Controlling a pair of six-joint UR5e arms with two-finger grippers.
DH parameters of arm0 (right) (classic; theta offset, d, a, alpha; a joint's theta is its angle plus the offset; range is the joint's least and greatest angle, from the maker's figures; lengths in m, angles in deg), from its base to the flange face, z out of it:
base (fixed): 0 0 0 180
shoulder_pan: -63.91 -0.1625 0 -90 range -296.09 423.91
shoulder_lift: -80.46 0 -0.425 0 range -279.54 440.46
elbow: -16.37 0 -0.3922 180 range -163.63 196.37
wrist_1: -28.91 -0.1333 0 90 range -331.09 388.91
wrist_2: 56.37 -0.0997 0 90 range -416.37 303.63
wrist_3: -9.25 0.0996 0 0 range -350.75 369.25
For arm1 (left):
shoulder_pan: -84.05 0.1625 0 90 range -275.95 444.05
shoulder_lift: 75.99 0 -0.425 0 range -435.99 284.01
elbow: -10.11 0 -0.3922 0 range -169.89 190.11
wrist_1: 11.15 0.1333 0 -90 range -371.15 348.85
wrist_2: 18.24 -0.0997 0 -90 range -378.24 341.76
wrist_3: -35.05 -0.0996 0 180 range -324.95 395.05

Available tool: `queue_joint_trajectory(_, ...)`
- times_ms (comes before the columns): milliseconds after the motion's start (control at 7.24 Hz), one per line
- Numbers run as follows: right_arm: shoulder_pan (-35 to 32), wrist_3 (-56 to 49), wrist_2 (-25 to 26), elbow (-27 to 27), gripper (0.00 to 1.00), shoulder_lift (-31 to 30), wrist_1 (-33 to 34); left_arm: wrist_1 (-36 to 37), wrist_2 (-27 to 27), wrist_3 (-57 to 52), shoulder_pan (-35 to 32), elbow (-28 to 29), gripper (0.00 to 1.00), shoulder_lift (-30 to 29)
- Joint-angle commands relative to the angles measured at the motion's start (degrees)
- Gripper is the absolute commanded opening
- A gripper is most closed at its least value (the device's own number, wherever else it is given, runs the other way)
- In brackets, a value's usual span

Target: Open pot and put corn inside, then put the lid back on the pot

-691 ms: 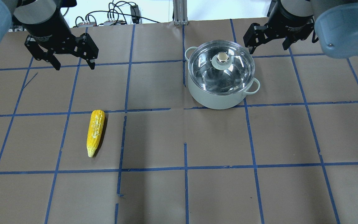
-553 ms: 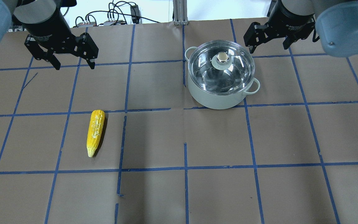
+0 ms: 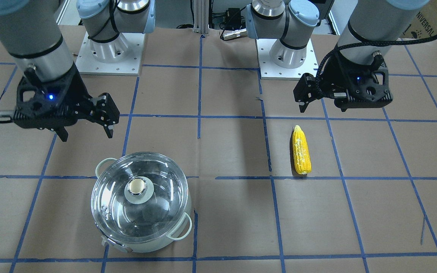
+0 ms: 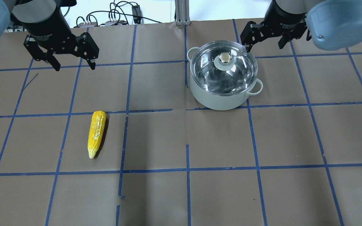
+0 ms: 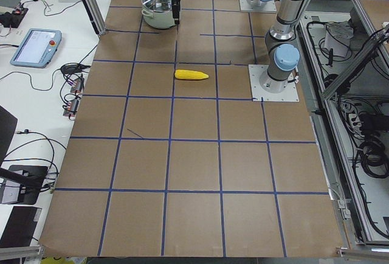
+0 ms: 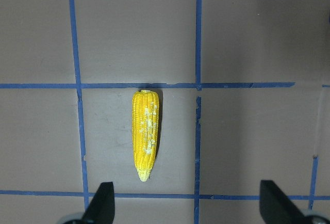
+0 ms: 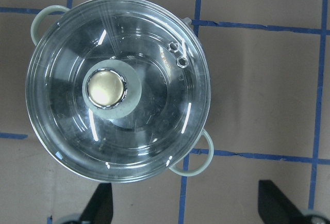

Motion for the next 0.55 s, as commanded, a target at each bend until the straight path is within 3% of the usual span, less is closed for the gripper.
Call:
queue_joint_trajectory(0,-4.8,2.3,0.6,-9.4,1.00,12.2,0.3,-0.8,0.0,1.0,0.0,0.2,1.00,0.0)
queue_joint_trajectory(138,-6.9,3.3,1.0,-10.3,1.00,15.5,3.2,-0.9,0.0,1.0,0.0,0.2,1.00,0.0)
queue_joint_trajectory(415,-7.0,3.2,0.4,-9.3,1.00,16.2,4.0,-1.0,0.0,1.0,0.0,0.2,1.00,0.2)
